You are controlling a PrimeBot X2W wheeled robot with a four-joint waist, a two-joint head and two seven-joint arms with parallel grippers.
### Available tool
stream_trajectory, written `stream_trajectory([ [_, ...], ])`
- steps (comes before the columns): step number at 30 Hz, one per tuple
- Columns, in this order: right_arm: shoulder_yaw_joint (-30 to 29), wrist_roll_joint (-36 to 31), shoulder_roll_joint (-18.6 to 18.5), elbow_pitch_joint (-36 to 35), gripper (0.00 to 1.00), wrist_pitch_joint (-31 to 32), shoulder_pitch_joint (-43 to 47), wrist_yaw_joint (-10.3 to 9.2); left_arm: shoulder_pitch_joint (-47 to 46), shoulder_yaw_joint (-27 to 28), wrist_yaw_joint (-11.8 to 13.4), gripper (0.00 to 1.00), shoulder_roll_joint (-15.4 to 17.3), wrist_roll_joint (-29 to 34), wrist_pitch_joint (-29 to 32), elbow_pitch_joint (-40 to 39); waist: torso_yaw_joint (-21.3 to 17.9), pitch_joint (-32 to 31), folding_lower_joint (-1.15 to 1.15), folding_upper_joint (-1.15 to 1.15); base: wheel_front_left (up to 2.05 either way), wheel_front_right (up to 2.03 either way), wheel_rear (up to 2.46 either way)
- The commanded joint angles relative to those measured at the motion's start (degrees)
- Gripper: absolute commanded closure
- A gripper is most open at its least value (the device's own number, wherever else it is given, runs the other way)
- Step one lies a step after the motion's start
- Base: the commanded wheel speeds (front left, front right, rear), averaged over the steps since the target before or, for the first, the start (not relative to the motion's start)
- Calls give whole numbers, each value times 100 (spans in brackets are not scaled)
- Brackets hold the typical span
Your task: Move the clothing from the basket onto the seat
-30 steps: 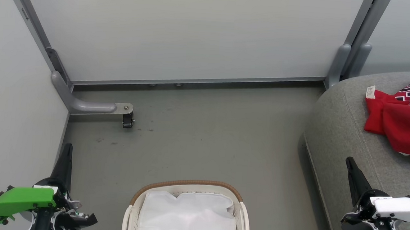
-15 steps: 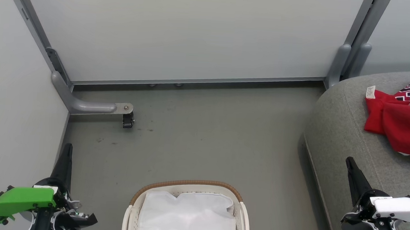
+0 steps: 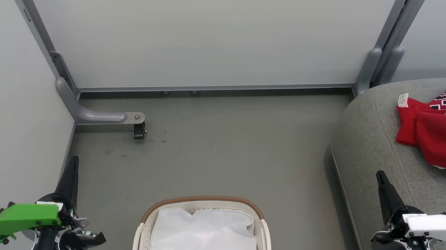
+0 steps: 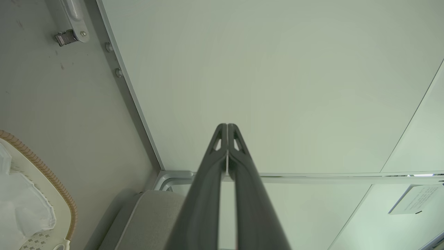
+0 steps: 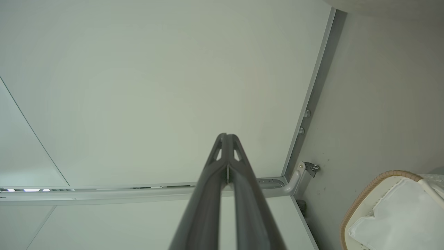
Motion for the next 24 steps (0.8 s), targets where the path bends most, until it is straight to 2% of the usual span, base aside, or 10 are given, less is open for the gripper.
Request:
stream_trajectory([
  [1, -10, 20, -32, -22, 100, 14, -50, 0, -66, 6, -5, 100, 2, -27, 18, -12, 0, 0, 0, 0, 0, 0, 0],
  [24, -10, 21, -32, -22, 100, 14, -50, 0, -66, 4, -5, 100, 2, -28, 17, -11, 0, 0, 0, 0, 0, 0, 0],
])
